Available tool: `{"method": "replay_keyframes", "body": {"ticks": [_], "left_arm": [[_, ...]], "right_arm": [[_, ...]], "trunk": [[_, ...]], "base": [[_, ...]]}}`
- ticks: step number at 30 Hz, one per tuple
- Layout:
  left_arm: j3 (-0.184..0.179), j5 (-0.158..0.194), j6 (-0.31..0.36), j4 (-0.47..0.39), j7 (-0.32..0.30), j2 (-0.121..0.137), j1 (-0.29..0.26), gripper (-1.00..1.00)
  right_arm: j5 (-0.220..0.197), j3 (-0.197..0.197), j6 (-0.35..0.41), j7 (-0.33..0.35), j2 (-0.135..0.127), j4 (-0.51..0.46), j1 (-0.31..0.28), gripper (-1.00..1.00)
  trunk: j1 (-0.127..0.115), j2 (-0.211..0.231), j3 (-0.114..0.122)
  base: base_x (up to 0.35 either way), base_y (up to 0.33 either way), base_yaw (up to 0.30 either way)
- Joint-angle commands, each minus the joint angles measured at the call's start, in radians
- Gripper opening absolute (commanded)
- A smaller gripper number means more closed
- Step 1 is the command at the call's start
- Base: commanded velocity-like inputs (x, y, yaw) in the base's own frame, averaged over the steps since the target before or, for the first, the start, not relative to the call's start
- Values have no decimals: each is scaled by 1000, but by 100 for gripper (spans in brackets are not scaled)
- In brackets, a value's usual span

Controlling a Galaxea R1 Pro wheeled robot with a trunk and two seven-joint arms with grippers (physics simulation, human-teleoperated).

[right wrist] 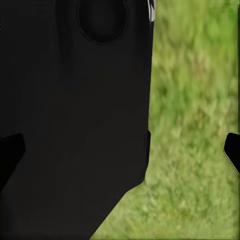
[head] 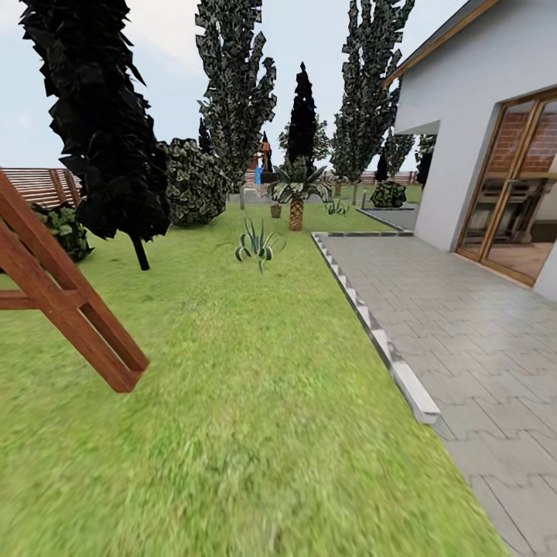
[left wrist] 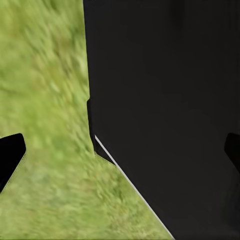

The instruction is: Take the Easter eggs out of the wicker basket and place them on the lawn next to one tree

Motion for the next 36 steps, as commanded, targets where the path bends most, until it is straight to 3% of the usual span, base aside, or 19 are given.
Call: {"method": "replay_keyframes", "body": {"ticks": [1, 36], "left_arm": [[0, -1, 0, -2, 0, 0, 1, 100], [0, -1, 0, -2, 0, 0, 1, 100]], "right_arm": [[0, 0, 0, 0, 0, 0, 0, 100], [0, 0, 0, 0, 0, 0, 1, 100]], "trunk": [[1, 0, -1], [1, 0, -1]], "base": [[333, 0, 0], [333, 0, 0]]}}
